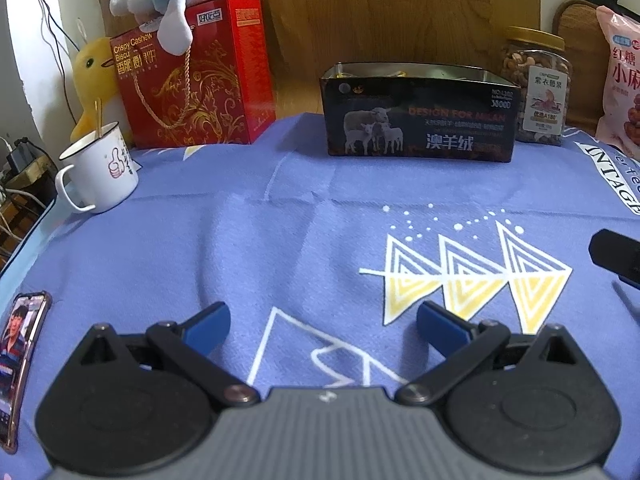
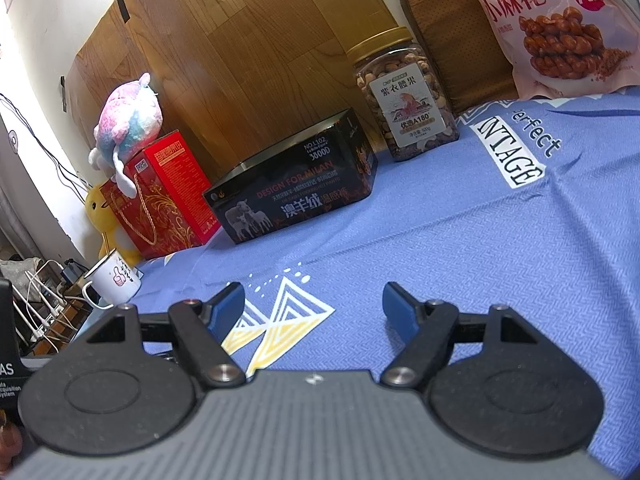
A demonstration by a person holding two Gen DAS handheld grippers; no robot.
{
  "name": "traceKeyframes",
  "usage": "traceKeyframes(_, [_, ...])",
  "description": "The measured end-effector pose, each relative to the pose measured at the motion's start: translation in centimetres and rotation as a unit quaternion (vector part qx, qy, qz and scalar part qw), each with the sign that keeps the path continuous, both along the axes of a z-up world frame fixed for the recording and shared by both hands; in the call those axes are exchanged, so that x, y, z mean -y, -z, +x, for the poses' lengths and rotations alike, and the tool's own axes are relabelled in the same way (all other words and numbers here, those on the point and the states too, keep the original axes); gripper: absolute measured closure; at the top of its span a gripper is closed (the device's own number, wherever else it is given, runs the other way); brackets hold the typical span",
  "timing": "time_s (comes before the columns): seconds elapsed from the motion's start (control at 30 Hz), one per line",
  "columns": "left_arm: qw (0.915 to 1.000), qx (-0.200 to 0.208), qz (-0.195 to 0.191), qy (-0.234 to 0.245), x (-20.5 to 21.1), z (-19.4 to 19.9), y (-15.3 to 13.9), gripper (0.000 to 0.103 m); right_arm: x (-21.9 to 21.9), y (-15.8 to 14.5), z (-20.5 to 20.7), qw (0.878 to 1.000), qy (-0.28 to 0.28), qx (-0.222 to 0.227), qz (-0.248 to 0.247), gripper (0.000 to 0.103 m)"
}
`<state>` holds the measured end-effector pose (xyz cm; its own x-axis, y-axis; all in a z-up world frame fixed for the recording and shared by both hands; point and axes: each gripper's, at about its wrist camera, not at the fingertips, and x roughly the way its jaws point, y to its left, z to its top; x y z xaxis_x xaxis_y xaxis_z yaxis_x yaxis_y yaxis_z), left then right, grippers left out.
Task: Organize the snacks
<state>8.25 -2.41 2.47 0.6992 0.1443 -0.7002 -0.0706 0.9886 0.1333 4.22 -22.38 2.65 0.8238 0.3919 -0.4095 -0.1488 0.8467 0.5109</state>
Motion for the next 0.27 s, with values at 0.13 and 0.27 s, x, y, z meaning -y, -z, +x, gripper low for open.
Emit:
traceKeyframes(0.13, [0.9999,0.010,-0.001,0.007,0.01,-0.30,-0.11,0.000,0.11,0.05,0.02,1.000,0.000,0.000,0.000,0.025])
traceKeyframes(0.27, [0.9994,0.021,-0.012,0.024,0.21,-0.63,-0.50,0.000,0.00,0.02,0.01,1.000,0.000,0.000,0.000,0.025])
